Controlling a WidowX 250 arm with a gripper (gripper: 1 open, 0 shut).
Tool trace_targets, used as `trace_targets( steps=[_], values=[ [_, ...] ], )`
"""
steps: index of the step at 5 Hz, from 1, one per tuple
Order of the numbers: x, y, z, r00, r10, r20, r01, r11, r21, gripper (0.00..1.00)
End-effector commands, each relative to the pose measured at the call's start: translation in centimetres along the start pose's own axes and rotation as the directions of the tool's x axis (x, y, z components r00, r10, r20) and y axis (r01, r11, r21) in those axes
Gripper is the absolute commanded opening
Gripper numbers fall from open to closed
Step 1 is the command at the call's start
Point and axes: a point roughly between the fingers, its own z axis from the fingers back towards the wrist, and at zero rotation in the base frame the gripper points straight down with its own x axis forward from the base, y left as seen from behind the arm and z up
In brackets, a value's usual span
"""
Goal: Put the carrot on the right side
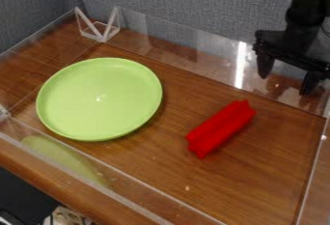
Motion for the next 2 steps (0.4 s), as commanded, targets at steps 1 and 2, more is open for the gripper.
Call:
trace_targets(
  steps=[1, 2],
  values=[
    [1.33, 0.25, 2.83, 0.997, 0.003, 0.073, -0.001, 1.000, -0.024, 0.00],
    [0.87, 0.13, 3.61, 0.997, -0.023, 0.071, 0.026, 0.999, -0.039, 0.00]
  ],
)
